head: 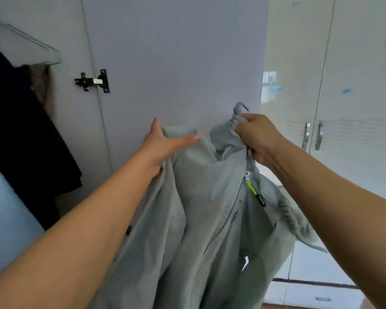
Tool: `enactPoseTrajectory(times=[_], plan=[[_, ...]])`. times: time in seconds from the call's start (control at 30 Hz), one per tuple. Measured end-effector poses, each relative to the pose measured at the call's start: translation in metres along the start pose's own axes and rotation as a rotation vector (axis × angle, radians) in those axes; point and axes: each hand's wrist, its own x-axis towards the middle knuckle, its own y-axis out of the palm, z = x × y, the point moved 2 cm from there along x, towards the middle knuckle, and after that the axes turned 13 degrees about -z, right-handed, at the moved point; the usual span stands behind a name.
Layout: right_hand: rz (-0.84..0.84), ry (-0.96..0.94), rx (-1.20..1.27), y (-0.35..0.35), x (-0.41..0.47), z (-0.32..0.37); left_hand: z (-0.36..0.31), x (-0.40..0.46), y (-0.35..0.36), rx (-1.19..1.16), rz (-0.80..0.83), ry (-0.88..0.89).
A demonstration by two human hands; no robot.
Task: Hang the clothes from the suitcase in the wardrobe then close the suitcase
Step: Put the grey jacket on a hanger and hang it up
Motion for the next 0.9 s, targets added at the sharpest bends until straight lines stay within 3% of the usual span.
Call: enactPoseTrajectory(times=[0.07,0.13,0.2,0.33,0.43,0.57,0.63,0.7,0.77,0.83,0.9], plan=[[0.018,-0.094,-0.228,0.014,0.003,0.007,-0.015,-0.019,0.011,0.110,0.175,0.141],[0.029,-0.176,-0.409,0.028,0.001,0.013,-0.028,-0.040,0.025,0.165,0.385,0.139],[0.030,-0.196,-0.475,0.035,-0.002,0.013,-0.028,-0.047,0.030,0.208,0.416,0.119],[0.074,-0.187,-0.456,0.027,-0.002,-0.005,-0.024,-0.041,0.020,0.296,0.249,0.125],[0.129,-0.133,-0.428,0.016,-0.003,-0.019,-0.022,-0.039,0.018,0.089,0.017,-0.002],[0.595,0.140,-0.496,0.006,-0.015,-0.040,-0.025,-0.032,0.012,-0.372,-0.202,-0.296],[0.707,0.141,-0.641,0.002,-0.019,-0.053,-0.029,-0.029,0.008,-0.479,-0.218,-0.367],[0.606,-0.064,-0.999,-0.002,-0.012,-0.066,-0.032,-0.029,0.004,-0.541,-0.265,-0.384],[0.314,-0.376,-1.372,-0.006,-0.003,-0.077,-0.028,-0.024,-0.002,-0.575,-0.350,-0.376],[-0.042,-0.633,-1.408,-0.007,-0.002,-0.075,-0.017,-0.013,-0.011,-0.591,-0.425,-0.368],[-0.175,-0.671,-1.141,-0.004,-0.007,-0.062,0.009,0.019,-0.021,-0.609,-0.523,-0.378]])
